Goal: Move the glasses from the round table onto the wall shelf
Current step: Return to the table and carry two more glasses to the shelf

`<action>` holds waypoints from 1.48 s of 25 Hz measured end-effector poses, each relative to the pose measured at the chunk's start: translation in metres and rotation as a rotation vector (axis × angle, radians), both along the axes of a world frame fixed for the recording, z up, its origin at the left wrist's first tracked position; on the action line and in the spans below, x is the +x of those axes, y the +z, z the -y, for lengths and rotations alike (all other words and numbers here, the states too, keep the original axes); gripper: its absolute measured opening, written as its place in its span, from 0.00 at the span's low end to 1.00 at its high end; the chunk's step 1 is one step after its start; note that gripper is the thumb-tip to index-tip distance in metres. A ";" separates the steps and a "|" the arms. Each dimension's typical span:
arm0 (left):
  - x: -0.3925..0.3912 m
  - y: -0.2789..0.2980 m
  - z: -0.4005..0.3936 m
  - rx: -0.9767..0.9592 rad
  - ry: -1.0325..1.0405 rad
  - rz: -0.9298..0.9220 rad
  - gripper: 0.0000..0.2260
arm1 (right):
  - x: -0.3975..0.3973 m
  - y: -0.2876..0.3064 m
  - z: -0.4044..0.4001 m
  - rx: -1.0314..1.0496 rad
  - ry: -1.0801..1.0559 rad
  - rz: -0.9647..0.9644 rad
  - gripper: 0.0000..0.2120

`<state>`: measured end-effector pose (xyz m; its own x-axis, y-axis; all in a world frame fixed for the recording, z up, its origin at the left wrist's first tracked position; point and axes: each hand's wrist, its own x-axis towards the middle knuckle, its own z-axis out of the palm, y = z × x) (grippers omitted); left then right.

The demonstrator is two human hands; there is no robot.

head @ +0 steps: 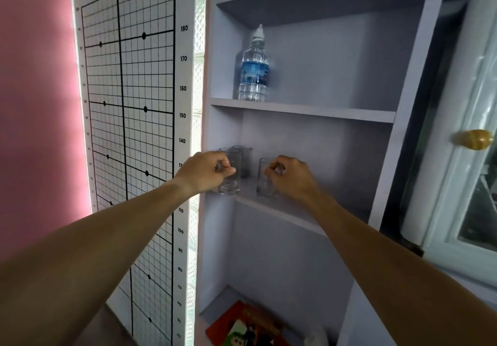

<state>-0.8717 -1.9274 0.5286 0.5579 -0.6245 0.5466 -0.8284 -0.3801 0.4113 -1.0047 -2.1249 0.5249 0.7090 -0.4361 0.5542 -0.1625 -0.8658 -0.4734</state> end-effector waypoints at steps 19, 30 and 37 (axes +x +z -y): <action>0.029 -0.009 0.017 -0.053 -0.089 -0.065 0.12 | 0.062 -0.028 0.026 0.228 0.012 0.178 0.37; 0.032 -0.022 0.020 -0.071 -0.088 -0.084 0.32 | 0.068 -0.026 0.031 0.186 -0.060 0.147 0.30; 0.033 -0.044 0.026 -0.251 0.018 0.038 0.34 | 0.067 -0.023 0.029 0.174 -0.105 0.214 0.21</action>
